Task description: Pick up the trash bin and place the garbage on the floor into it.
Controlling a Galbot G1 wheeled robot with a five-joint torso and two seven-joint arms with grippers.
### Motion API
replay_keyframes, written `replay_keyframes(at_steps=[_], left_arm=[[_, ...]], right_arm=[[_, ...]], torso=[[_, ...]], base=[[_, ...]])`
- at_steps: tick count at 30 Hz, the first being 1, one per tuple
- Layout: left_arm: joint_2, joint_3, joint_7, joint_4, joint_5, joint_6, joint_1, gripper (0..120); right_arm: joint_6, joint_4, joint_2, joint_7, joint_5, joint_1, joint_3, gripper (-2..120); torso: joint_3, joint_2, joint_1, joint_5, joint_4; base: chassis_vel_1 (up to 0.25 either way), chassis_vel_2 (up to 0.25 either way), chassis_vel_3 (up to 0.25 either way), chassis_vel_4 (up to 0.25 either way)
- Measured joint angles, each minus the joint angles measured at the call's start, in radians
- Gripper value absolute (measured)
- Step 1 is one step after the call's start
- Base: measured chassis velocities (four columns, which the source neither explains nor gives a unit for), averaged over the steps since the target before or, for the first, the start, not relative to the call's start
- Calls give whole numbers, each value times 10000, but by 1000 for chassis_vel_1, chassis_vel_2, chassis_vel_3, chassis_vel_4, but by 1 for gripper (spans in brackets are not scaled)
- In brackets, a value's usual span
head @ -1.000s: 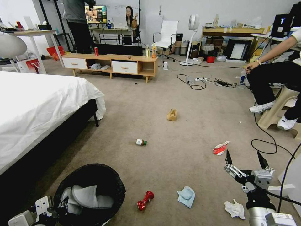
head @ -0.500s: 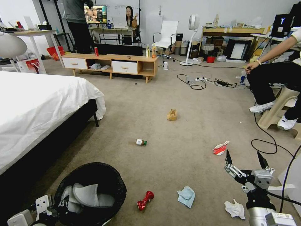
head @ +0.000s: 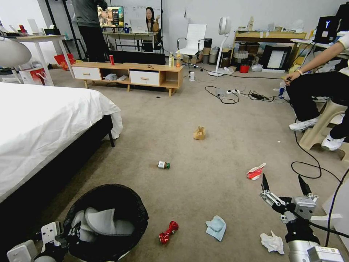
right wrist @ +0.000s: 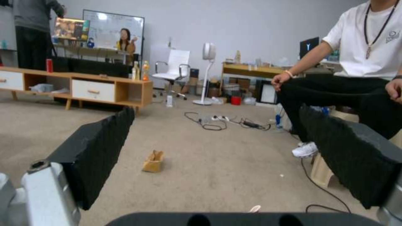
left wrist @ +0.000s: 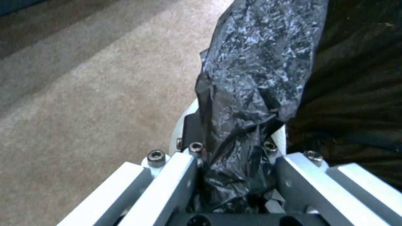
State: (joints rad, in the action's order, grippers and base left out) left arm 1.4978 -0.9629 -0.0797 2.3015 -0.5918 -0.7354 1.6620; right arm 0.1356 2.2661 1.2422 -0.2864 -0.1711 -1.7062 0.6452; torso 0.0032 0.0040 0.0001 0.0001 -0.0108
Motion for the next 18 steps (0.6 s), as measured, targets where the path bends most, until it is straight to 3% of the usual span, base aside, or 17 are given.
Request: replay_keyframes(at_steps=[6, 18], left_arm=[[52, 240, 52, 232, 98, 0, -17, 7], [75, 279, 238, 468, 144, 0, -9, 7]], right_arm=[[0, 0, 0, 0, 0, 0, 0, 100], [0, 0, 0, 0, 0, 0, 0, 100]], torso=[[0, 0, 0, -1, -1], [0, -1, 0, -1, 0]], base=[[0, 0, 0, 0], [0, 0, 0, 0]])
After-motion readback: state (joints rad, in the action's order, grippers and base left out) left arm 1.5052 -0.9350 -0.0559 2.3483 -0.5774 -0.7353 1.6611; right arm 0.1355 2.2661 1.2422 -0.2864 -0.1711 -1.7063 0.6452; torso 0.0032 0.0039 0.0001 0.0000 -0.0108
